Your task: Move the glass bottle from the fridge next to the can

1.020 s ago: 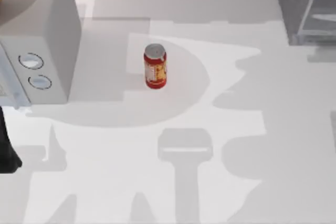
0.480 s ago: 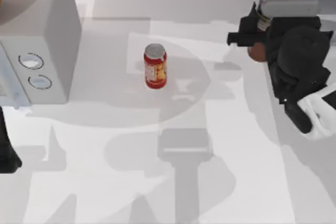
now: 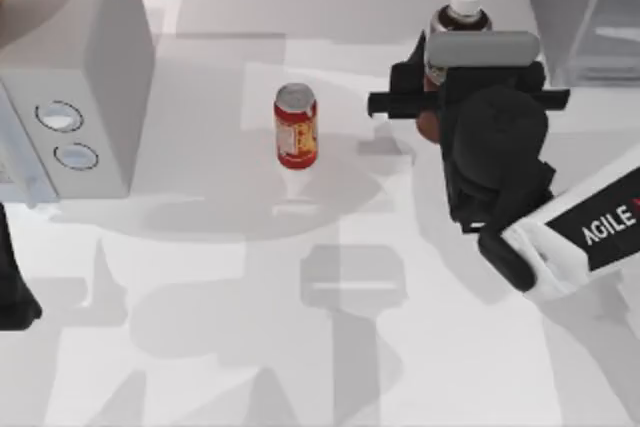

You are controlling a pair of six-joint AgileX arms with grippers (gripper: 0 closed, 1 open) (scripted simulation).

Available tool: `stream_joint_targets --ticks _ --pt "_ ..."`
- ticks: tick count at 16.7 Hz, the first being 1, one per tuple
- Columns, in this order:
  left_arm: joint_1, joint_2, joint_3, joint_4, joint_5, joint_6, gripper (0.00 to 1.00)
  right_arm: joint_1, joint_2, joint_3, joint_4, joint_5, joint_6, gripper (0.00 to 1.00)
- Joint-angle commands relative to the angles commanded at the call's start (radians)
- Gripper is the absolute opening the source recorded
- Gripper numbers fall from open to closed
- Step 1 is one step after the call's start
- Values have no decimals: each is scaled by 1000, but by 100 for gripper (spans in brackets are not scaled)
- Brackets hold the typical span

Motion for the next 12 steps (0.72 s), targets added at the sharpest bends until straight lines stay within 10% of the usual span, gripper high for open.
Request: stream_joint_targets --ticks 7,12 --pt "0 0 0 0 0 0 100 0 0 0 0 0 0 0" --pt "0 0 0 0 0 0 100 0 0 0 0 0 0 38"
